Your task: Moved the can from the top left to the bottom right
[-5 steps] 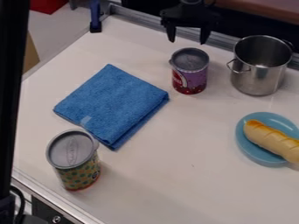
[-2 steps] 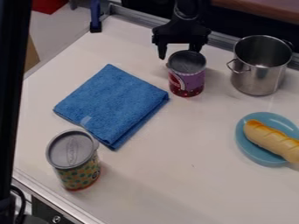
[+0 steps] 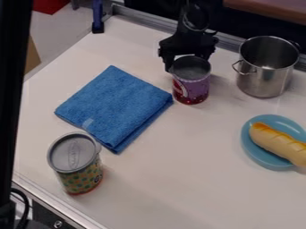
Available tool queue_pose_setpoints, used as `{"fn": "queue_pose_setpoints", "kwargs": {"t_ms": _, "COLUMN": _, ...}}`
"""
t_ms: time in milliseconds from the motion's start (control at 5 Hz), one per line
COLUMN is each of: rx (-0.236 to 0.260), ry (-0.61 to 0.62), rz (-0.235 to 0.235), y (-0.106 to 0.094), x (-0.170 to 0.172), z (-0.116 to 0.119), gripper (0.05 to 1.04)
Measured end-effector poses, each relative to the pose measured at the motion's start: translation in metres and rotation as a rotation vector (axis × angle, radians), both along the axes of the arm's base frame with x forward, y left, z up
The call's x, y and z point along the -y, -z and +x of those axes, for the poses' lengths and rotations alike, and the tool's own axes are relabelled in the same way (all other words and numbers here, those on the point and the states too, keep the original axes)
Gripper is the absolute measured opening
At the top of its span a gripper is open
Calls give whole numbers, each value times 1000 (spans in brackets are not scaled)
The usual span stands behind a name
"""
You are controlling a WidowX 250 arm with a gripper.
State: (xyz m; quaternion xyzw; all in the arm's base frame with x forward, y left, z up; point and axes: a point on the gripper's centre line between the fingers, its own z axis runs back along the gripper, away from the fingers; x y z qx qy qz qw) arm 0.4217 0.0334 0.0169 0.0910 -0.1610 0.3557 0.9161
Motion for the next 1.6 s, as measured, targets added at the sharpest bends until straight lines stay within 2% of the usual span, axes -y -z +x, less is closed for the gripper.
{"fn": "queue_pose_setpoints", "kwargs": {"t_ms": 200, "rx": 9, "ry": 3, "rz": -19, "y": -4, "x": 7, "z": -8, "gripper": 997}}
{"fn": "queue_pose_setpoints", "kwargs": {"t_ms": 400, "rx": -2, "ry": 22, "rz": -47, "y": -4, "x": 18, "z": -22, "gripper": 997}}
{"fn": "queue_pose_setpoints", "kwargs": {"t_ms": 600, "rx": 5, "ry": 60, "rz": -56, "y": -7, "x": 29, "z": -36, "gripper": 997}}
{"fn": "queue_pose_setpoints", "kwargs": {"t_ms": 1200, "rx": -45, "ry": 192, "rz": -95, "y": -1, "x": 48, "z": -79, "gripper": 997}}
{"fn": "queue_pose_setpoints", "kwargs": {"t_ms": 1400, "rx": -43, "ry": 235, "rz": -103, "y": -4, "x": 55, "z": -96, "gripper": 997}}
{"fn": "queue_pose_setpoints", "kwargs": {"t_ms": 1600, "rx": -63, "ry": 303, "rz": -115, "y": -6, "x": 66, "z": -118, "gripper": 997}}
